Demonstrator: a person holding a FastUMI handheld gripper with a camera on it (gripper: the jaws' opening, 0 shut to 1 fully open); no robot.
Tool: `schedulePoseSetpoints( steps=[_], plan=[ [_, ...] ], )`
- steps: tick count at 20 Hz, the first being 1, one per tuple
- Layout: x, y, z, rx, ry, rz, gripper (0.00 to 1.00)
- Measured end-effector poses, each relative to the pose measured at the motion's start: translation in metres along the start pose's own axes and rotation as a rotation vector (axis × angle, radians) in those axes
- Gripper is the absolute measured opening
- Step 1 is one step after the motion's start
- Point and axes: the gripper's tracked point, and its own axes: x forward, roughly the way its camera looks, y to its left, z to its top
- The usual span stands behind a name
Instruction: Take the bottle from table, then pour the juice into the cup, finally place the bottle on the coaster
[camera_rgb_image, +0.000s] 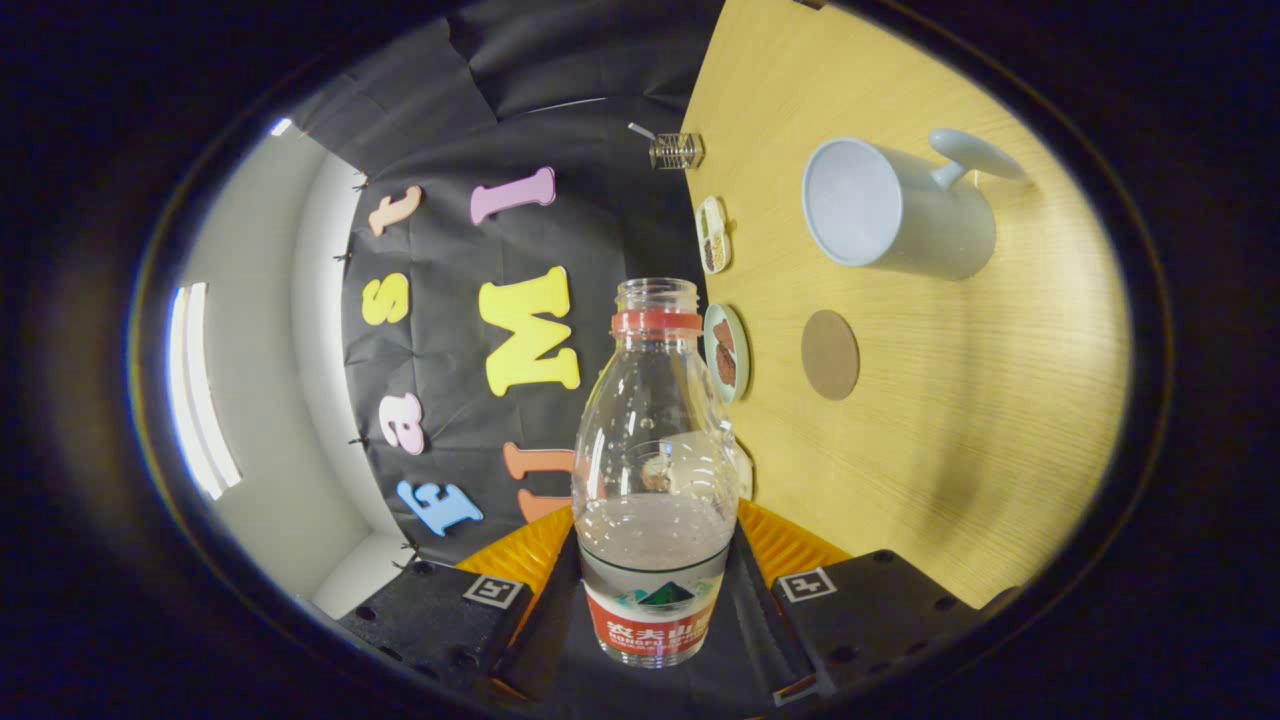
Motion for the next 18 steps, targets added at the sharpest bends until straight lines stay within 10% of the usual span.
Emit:
schedulePoseSetpoints(
  steps=[18],
  plan=[
    [-0.003,0.026,0.021,0.179,0.008,0.043,0.77]
  ],
)
